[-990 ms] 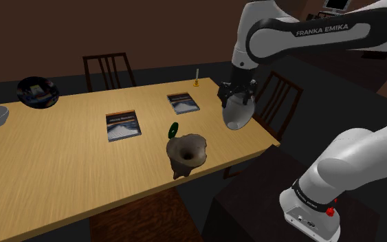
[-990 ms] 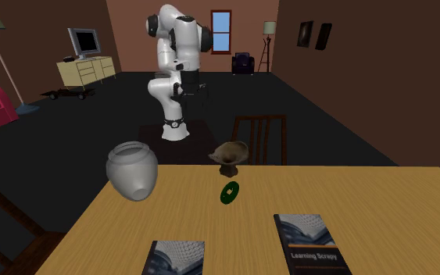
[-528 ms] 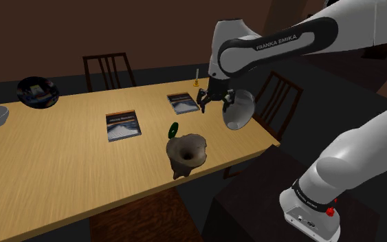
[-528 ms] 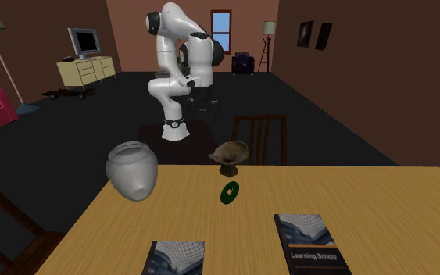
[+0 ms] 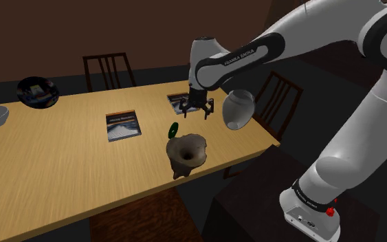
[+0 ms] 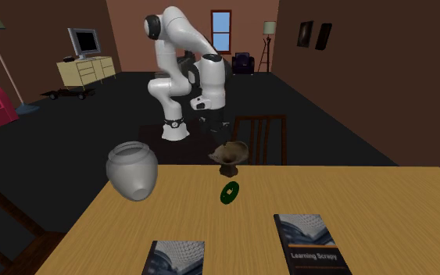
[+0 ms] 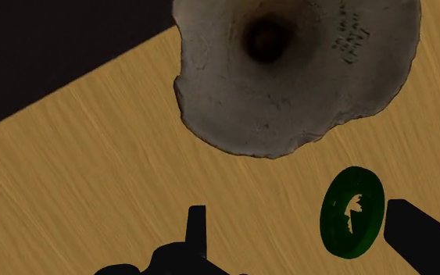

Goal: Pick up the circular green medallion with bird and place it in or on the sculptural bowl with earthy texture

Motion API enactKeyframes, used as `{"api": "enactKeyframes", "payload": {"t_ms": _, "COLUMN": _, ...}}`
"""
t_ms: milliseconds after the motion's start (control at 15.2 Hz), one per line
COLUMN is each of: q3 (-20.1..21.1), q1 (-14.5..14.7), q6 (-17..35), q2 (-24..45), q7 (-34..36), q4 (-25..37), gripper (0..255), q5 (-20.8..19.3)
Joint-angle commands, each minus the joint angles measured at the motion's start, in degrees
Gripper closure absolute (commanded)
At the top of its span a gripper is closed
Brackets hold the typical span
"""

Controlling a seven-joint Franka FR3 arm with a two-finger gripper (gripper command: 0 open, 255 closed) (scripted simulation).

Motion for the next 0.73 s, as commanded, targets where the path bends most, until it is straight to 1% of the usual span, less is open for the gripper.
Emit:
{"api": "enactKeyframes", "payload": {"t_ms": 0, "q3": -0.07, "q1": 0.43, "q6": 1.98, "q2": 4.83, "q7": 4.45, "q4": 2.76, "gripper": 0, "q5": -2.03}}
{"api": "enactKeyframes", "payload": {"t_ms": 330, "q3": -2.03, "q1": 2.57, "q6": 4.30, "q2": 16.45, "q7": 13.61, "q4": 11.86, "gripper": 0, "q5": -6.32}}
{"api": "enactKeyframes", "payload": {"t_ms": 660, "q3": -5.03, "q1": 5.29, "q6": 4.84, "q2": 27.72, "q7": 20.67, "q4": 22.82, "gripper": 0, "q5": -8.59}}
